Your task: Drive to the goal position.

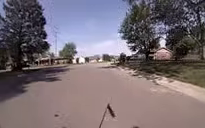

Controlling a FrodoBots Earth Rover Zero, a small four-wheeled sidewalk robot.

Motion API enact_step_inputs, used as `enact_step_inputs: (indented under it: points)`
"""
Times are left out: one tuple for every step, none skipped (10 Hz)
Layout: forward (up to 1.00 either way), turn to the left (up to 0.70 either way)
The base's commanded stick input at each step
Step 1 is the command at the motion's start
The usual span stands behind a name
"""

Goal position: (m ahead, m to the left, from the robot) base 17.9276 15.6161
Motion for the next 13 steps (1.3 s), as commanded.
enact_step_inputs:
  points:
    - [0.69,0.03]
    - [0.69,0.03]
    - [0.69,0.03]
    - [0.69,0.03]
    - [0.69,0.03]
    - [0.69,0.03]
    - [0.69,0.03]
    - [0.69,0.03]
    - [0.69,0.03]
    - [0.69,0.03]
    - [0.69,0.03]
    - [0.69,0.03]
    - [0.69,0.03]
